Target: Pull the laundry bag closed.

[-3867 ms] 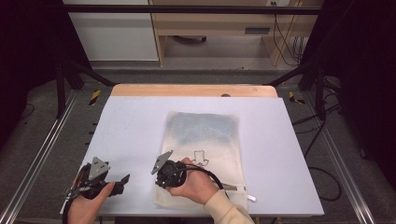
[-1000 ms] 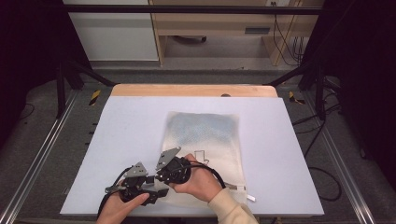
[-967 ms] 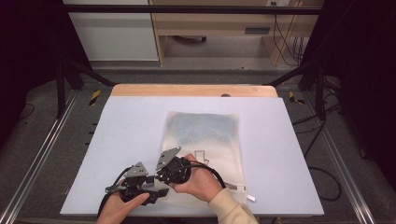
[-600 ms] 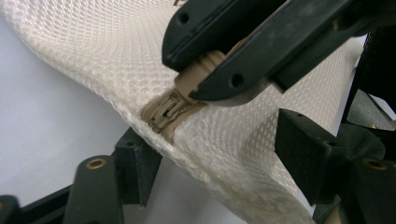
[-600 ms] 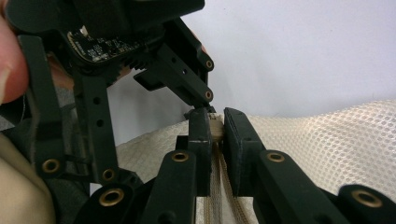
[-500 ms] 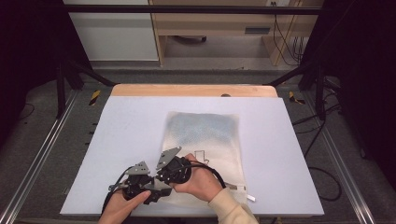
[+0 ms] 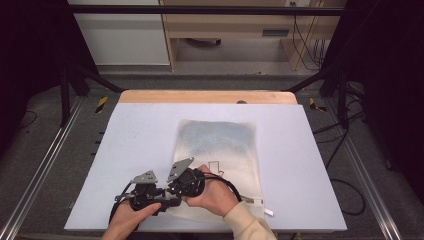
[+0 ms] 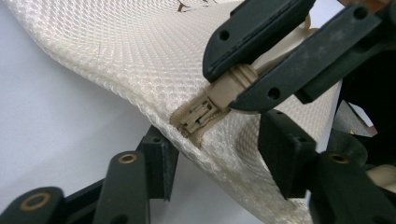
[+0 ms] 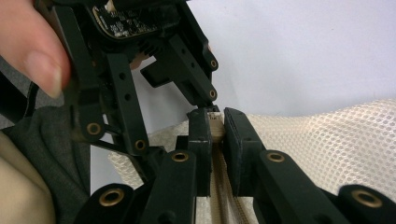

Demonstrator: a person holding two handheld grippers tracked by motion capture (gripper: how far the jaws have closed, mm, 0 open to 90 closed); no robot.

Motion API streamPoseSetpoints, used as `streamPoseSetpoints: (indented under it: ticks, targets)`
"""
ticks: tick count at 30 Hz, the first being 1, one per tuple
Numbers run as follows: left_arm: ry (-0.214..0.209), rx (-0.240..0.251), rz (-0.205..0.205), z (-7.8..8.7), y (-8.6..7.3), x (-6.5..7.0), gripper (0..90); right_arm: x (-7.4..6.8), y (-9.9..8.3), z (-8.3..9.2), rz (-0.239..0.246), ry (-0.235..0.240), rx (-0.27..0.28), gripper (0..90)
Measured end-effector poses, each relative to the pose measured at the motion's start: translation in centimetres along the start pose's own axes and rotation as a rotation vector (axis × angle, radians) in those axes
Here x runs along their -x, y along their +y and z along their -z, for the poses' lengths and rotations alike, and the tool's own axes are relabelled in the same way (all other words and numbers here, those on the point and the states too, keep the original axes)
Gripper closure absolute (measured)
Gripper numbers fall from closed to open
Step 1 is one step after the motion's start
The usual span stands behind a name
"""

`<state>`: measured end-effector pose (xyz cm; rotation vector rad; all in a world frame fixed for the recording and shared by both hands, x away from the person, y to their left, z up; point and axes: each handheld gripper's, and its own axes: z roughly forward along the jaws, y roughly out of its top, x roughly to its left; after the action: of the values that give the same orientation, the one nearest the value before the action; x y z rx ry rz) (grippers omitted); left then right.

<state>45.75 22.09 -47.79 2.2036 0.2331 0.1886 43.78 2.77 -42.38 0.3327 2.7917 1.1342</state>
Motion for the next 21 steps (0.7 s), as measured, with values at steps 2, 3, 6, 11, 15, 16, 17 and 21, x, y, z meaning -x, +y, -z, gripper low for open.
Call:
streamPoseSetpoints:
  ticks: [2, 3, 6, 11, 15, 16, 17, 21]
  targets:
    - [-0.006, 0.000, -0.003, -0.06, -0.02, -0.08, 52.0, 0.04, -0.01, 0.01, 0.003, 0.001, 0.000, 82.0]
    - [-0.008, 0.000, -0.001, -0.13, -0.06, -0.10, 53.7, 0.11, -0.03, 0.07, 0.013, 0.001, -0.002, 82.0]
    - [-0.014, -0.001, 0.007, -0.48, -0.28, -0.24, 59.4, 0.09, -0.04, 0.17, 0.010, -0.005, -0.001, 82.1]
    - [-0.014, 0.002, -0.005, -0.78, -0.12, -0.43, 64.2, 0.10, -0.05, 0.26, 0.003, -0.005, -0.002, 82.1]
    - [0.000, 0.003, 0.003, -0.75, -0.16, -0.31, 70.7, 0.16, -0.10, 0.34, 0.002, -0.005, 0.002, 82.0]
    - [0.001, 0.002, 0.009, -0.78, -0.17, -0.26, 72.0, 0.16, -0.11, 0.33, 0.004, -0.006, 0.001, 82.1]
    - [0.003, 0.000, 0.002, -0.78, -0.15, -0.29, 73.3, 0.15, -0.15, 0.33, 0.005, -0.007, 0.001, 82.1]
    - [0.006, 0.000, 0.000, -0.66, -0.22, -0.44, 80.6, 0.18, -0.30, 0.36, 0.012, -0.008, -0.006, 82.1]
